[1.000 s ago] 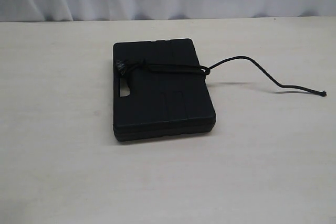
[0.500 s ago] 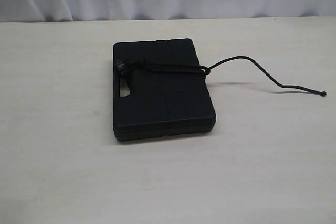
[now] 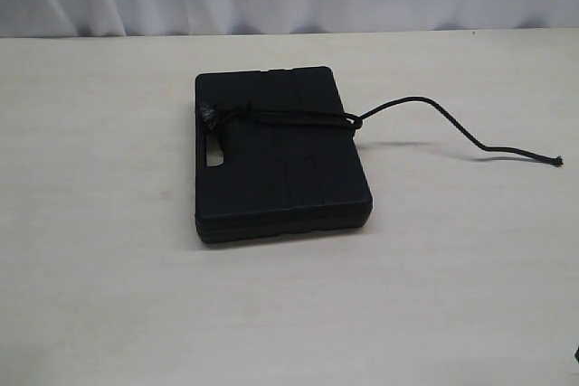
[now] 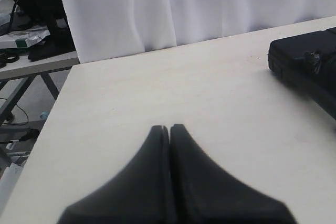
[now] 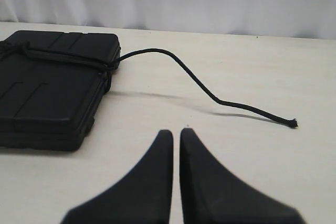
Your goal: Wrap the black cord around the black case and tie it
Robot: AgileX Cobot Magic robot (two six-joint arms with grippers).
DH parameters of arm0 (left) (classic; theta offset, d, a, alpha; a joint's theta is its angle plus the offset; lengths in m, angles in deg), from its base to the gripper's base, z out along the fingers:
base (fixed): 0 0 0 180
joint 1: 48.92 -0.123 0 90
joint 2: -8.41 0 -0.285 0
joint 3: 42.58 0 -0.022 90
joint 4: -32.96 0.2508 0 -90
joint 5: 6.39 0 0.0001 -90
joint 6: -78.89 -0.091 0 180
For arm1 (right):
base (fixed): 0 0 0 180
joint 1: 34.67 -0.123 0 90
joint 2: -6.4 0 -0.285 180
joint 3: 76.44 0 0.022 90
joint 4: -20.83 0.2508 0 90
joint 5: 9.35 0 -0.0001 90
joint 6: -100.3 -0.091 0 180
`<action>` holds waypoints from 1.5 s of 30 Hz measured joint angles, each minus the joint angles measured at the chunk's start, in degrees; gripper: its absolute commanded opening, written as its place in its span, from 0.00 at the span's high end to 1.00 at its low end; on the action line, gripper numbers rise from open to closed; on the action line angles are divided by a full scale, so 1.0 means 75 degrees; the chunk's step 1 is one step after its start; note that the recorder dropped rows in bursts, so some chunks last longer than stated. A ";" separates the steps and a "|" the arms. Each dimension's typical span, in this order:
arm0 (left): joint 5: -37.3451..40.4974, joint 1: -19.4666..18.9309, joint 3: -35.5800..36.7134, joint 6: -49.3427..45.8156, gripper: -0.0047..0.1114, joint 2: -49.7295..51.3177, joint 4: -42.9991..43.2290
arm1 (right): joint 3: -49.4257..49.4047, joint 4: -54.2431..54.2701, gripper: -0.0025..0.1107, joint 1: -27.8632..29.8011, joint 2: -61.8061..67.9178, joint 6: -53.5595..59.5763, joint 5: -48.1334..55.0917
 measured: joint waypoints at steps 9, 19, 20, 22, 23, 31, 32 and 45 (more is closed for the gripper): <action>0.0000 0.0000 0.0000 0.0000 0.96 0.0000 0.0000 | 0.0000 0.0000 0.94 0.0000 0.0000 0.0000 0.0000; 0.0000 0.0014 0.0000 0.0000 0.96 0.0000 0.0000 | 0.0000 0.0000 0.94 0.0000 0.0000 0.0000 0.0000; 0.0000 0.0032 0.0000 0.0000 0.96 0.0000 0.0000 | 0.0000 0.0000 0.94 0.0000 0.0000 0.0000 0.0000; 0.0000 0.0104 0.0000 0.0000 0.96 0.0000 0.0000 | 0.0000 0.0000 0.94 0.0000 0.0000 0.0000 0.0000; 0.0000 0.0118 0.0000 0.0000 0.96 0.0000 0.0000 | 0.0000 0.0000 0.94 0.0000 0.0000 0.0000 0.0000; 0.0000 0.0118 0.0000 0.0000 0.96 0.0000 0.0000 | 0.0000 0.0000 0.94 0.0000 0.0000 0.0000 0.0000; 0.0000 0.0118 0.0000 0.0000 0.96 0.0000 0.0000 | 0.0000 0.0000 0.94 0.0000 0.0000 0.0000 0.0000; 0.0000 0.0118 0.0000 0.0017 0.96 0.0000 0.0000 | 0.0000 0.0000 0.94 0.0000 0.0000 0.0000 0.0000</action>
